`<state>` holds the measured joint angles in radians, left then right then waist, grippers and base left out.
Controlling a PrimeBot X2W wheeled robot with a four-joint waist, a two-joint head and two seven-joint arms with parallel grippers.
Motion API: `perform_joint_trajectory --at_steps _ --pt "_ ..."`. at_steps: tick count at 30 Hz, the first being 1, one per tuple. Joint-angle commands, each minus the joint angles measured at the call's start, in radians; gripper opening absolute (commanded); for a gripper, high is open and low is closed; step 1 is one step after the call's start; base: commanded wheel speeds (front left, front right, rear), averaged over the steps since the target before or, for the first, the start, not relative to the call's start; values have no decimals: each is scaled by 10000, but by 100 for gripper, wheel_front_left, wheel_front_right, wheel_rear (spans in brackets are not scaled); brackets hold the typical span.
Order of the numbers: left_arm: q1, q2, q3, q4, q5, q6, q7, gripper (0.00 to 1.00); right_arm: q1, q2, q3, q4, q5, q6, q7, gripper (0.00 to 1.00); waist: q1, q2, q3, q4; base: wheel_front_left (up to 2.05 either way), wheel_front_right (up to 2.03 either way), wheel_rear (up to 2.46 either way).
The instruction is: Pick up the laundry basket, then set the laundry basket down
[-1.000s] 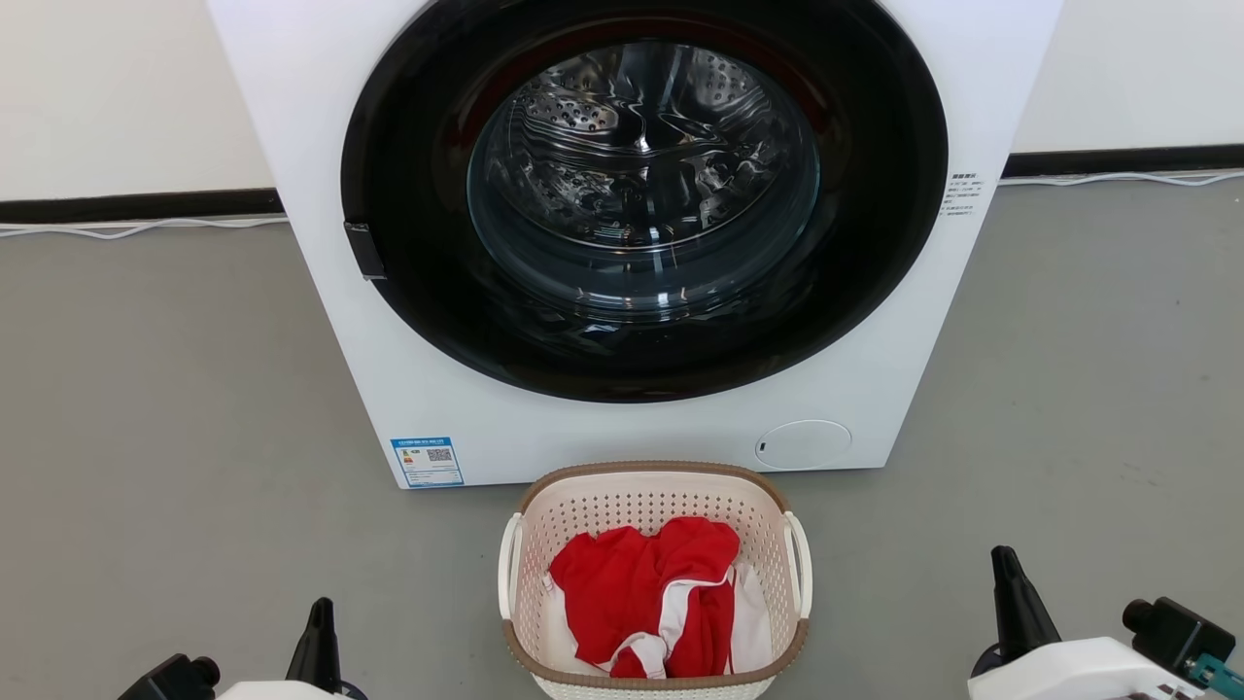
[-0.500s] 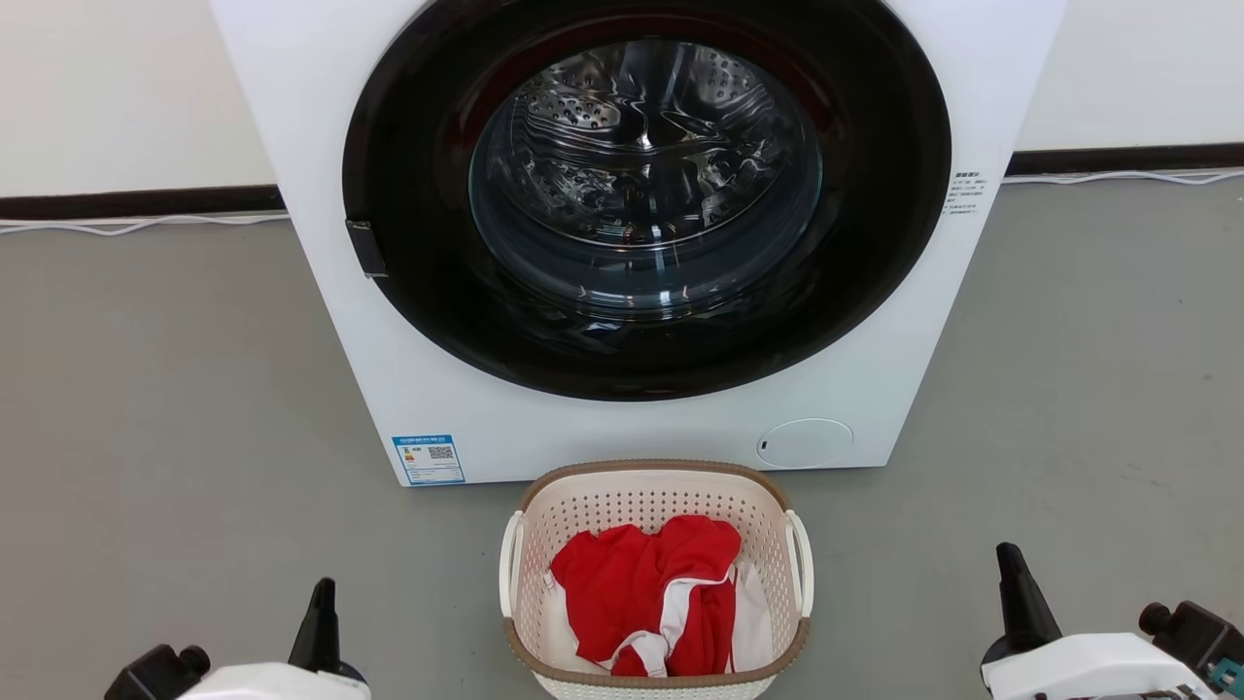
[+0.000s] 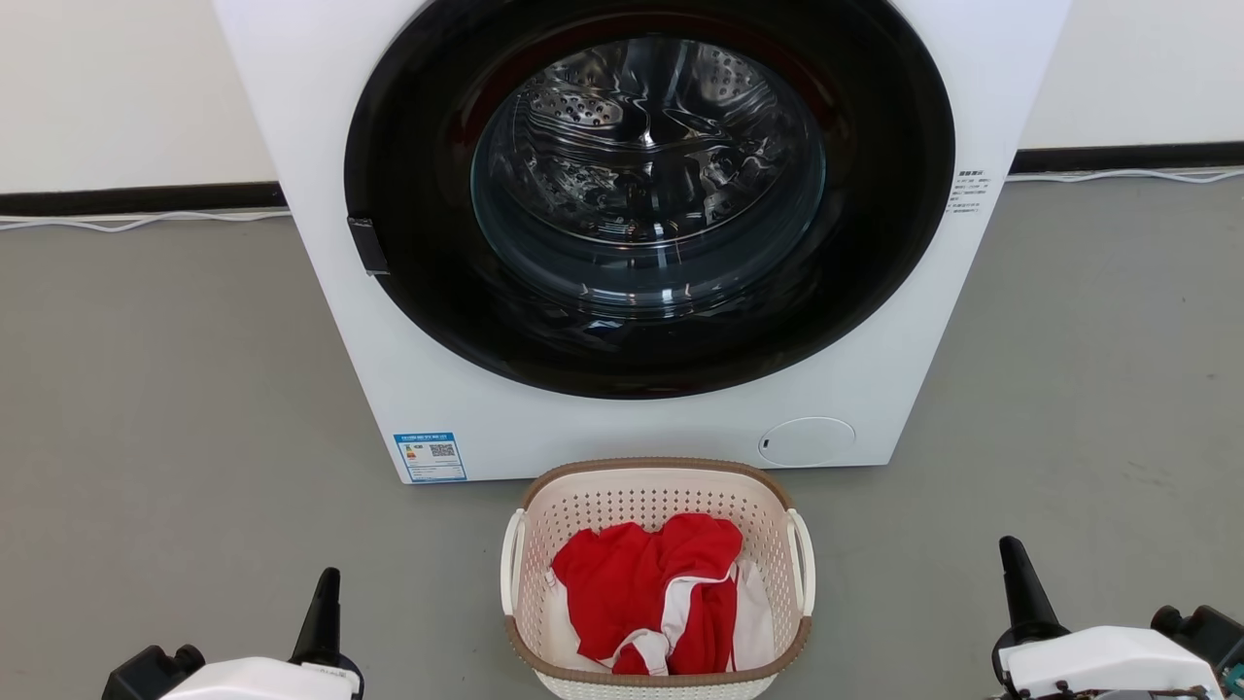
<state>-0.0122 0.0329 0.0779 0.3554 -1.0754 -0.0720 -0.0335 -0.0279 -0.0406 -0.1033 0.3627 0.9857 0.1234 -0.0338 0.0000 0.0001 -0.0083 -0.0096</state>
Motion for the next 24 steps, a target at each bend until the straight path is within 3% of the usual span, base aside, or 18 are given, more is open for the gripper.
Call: perform_joint_trajectory --at_steps 1,24 --pt "-589 112 206 -339 -295 -115 72 0 -580 -77 76 -361 328 46 93 0 0 -1 3 3 0 0 0" --pt "-761 140 278 -691 -2630 -334 720 0 -682 -86 -6 -741 3066 59 731 0 0 -1 54 46 0 0 0"
